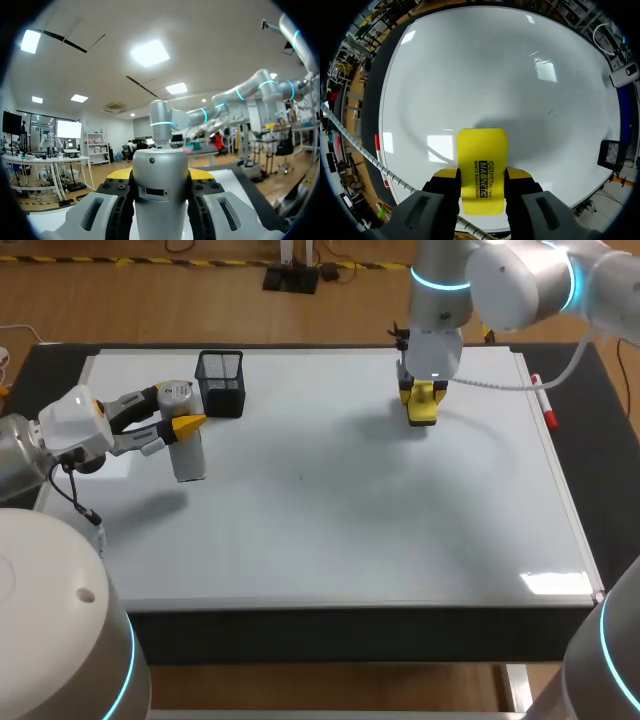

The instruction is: Pick up the inspection probe, press it on each red-marked spot on the whiteboard one by one, put down the probe, pick up the eraser, and wipe off all the red marks.

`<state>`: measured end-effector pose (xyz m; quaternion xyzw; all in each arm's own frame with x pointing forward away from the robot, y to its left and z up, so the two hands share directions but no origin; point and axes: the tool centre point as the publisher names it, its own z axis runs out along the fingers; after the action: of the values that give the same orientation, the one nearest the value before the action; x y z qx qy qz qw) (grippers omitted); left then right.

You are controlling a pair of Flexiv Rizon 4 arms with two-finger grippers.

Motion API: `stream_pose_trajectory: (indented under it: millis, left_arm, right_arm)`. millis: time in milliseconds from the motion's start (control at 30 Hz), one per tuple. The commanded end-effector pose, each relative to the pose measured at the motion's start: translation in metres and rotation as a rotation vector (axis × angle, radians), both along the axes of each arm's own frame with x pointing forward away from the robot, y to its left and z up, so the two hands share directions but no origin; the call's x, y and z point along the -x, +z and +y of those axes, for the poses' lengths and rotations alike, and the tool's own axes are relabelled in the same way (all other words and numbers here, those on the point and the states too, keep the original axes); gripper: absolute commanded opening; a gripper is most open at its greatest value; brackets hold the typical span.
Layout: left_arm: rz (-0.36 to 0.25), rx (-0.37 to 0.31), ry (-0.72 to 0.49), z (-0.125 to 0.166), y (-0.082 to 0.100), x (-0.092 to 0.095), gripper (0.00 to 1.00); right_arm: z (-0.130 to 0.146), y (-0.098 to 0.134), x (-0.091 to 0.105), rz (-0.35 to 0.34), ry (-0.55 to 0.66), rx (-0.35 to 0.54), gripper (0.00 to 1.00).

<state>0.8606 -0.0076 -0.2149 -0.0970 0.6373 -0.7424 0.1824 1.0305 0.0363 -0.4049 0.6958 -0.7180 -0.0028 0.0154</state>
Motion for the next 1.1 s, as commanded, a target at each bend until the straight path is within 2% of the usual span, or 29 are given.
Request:
stream_pose_trajectory:
  millis: [33, 1100]
  left_arm:
    - [-0.001, 0.0, 0.0, 0.0, 0.001, 0.0, 0.0]
    - [-0.001, 0.0, 0.0, 0.0, 0.001, 0.0, 0.0]
  right_arm:
    - [0.004, -0.002, -0.001, 0.001, 0.003, 0.005, 0.0]
    - [0.013, -0.02, -0.005, 0.008, -0.03, 0.036, 0.0]
